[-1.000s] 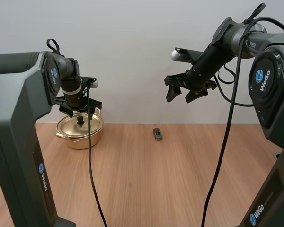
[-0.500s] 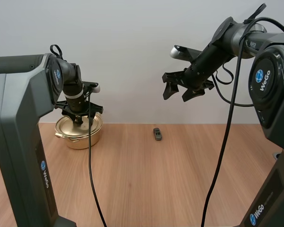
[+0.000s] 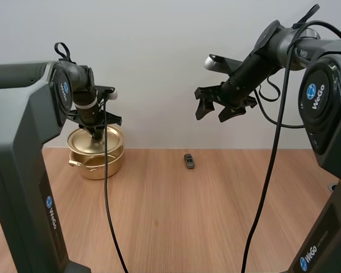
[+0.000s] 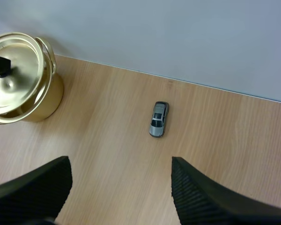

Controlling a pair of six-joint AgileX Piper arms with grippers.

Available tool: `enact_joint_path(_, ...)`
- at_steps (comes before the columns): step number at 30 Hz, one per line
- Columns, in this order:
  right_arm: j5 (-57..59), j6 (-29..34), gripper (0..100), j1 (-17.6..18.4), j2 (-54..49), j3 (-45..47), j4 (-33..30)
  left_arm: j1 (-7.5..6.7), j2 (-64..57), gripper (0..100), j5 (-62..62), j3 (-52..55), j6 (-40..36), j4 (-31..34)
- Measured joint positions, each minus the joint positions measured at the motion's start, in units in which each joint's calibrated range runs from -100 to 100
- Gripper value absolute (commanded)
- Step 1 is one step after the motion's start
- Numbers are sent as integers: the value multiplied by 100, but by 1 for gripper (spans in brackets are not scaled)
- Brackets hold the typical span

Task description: Open the pot, put the car inside, and close it

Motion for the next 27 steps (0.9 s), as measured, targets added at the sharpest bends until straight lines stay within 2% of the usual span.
enact_joint_path(4,0,0,100,0,0,0,0,0,-151,0,100,-134,0,0)
enact_joint_path(9,0,-185,100,0,74,0,60,31,-1084,0,1002,-975,65,10)
enact_joint_path(19,-66,-559,100,186,1047,0,177,31,-2549,0,2468,-1930,153,34)
enact_joint_path(23,-794,-680,100,269,1477,0,15,31,-3063,0,2772,-1930,280,23)
enact_joint_path(27,-1617,-680,100,413,1833,0,-467,31,-3447,0,3019,-1930,280,13)
